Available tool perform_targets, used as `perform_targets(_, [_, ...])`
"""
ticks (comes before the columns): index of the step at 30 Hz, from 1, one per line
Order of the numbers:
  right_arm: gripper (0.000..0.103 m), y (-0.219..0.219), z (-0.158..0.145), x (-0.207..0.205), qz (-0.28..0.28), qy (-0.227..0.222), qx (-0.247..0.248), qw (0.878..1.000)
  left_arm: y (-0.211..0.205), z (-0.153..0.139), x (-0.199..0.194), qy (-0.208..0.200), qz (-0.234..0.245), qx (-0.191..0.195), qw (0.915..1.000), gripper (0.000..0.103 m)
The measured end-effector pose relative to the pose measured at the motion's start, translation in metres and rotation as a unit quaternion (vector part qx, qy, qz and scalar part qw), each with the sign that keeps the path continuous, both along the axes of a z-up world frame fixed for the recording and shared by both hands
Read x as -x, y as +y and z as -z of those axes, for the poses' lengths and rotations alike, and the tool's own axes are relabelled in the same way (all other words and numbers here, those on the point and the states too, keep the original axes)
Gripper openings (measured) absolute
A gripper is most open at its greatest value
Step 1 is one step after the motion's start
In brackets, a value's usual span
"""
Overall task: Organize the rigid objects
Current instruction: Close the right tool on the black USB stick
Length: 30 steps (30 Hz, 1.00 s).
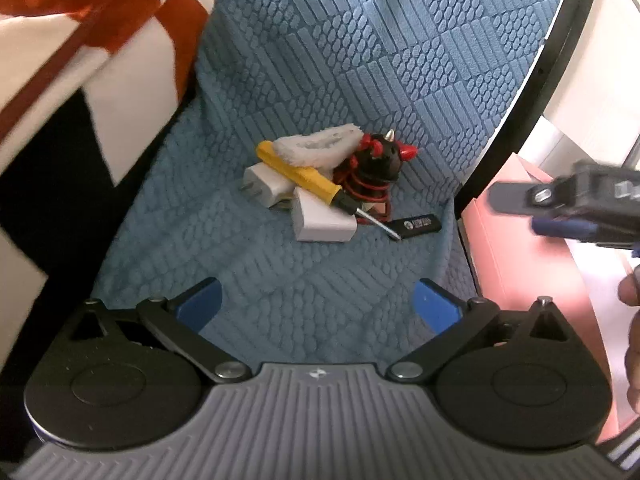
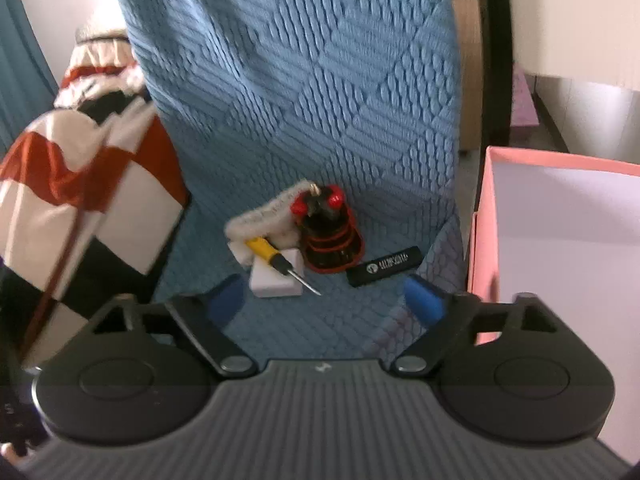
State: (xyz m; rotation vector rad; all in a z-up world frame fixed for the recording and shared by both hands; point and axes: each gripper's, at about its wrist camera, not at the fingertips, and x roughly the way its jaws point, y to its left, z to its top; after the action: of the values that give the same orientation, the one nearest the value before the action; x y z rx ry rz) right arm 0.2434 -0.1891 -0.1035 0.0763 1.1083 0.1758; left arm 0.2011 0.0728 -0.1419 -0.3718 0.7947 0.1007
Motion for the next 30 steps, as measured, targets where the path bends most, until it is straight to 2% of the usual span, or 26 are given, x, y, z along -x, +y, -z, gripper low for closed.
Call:
perform_targets(4, [0.075,-0.002,0.022,-0.02,0.012,0.034,-0.01,0.999,-0.004,0.008,-0.018,0.001,0.003,-0.016,0.9999,0.1])
perform_targets(8, [0.074,0.006,0.04,-0.039,-0.007,0.04,0.04,0.998,-0.008,0.021,-0.038,0.013,0.005,-0.031,0.9994,0.094])
perform_targets(12, [0.075,0.007,0.064,-0.064,-0.016,0.066,0.048,0.997,-0.005,0.033,-0.056,0.035,-0.009,-0.029,0.9989,0.091])
perform_targets(15, [0.075,0.01,0.082,-0.08,-0.03,0.088,0.082,0.992,-0.002,0.04,-0.068,0.043,-0.01,-0.03,0.9986,0.09])
perform_targets(19, [0.075,0.008,0.104,-0.093,-0.038,0.115,0.097,0.988,0.0,0.044,-0.078,0.046,-0.002,-0.012,0.9989,0.09])
perform_targets(22, [0.075,0.012,0.115,-0.096,-0.052,0.124,0.095,0.986,-0.003,0.043,-0.086,0.048,0.002,-0.016,0.9987,0.09])
perform_targets(25, [0.075,0.017,0.127,-0.098,-0.069,0.125,0.116,0.983,-0.004,0.043,-0.095,0.049,0.0,-0.018,0.9986,0.088])
perform_targets(28, [0.078,0.018,0.134,-0.096,-0.071,0.125,0.129,0.981,-0.003,0.046,-0.102,0.058,-0.002,-0.006,0.9983,0.082])
perform_targets(30, [0.08,0.017,0.14,-0.097,-0.062,0.124,0.13,0.982,-0.004,0.049,-0.105,0.064,-0.002,-0.012,0.9979,0.078])
